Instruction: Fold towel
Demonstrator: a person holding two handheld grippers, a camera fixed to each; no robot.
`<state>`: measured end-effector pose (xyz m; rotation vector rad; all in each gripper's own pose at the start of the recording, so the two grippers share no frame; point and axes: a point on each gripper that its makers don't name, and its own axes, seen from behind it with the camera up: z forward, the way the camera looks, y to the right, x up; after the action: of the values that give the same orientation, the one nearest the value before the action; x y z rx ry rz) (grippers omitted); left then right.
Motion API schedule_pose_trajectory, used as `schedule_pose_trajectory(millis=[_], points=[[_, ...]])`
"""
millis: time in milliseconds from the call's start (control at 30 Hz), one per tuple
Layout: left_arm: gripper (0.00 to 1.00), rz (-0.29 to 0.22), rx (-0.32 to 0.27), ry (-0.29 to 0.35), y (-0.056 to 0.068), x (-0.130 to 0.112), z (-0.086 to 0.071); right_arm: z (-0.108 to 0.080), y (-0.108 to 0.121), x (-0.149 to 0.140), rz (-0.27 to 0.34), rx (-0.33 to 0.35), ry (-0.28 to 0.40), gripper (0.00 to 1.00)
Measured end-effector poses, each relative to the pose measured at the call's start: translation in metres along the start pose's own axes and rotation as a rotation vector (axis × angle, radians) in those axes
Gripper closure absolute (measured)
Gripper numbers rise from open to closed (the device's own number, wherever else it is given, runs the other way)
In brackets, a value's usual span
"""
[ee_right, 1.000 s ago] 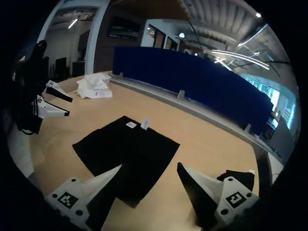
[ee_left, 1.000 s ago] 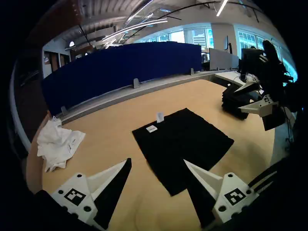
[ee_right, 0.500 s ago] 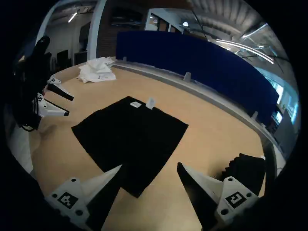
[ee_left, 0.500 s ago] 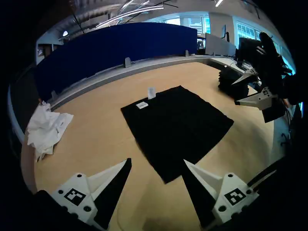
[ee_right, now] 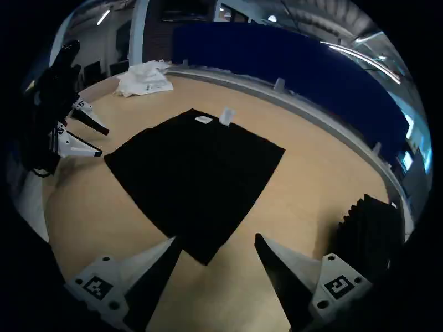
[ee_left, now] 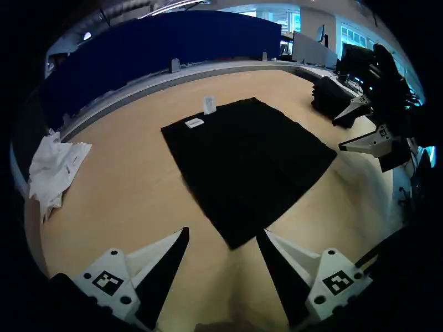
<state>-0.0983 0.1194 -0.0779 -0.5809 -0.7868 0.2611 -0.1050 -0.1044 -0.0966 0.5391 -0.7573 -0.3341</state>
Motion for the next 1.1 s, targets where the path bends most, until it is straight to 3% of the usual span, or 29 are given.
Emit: schedule_pose_trajectory(millis=[367,1100], points=[[0.1,-0.001,-0.037,-0.051,0.008,-0.013,0.009,0.004,-0.007,-0.021,0.016,0.03,-0.046,0.0],[0.13,0.003,-0.064,-0.077,0.024,-0.02,0.016,0.009,-0.014,-0.036,0.037,0.069,-0.082,0.22]])
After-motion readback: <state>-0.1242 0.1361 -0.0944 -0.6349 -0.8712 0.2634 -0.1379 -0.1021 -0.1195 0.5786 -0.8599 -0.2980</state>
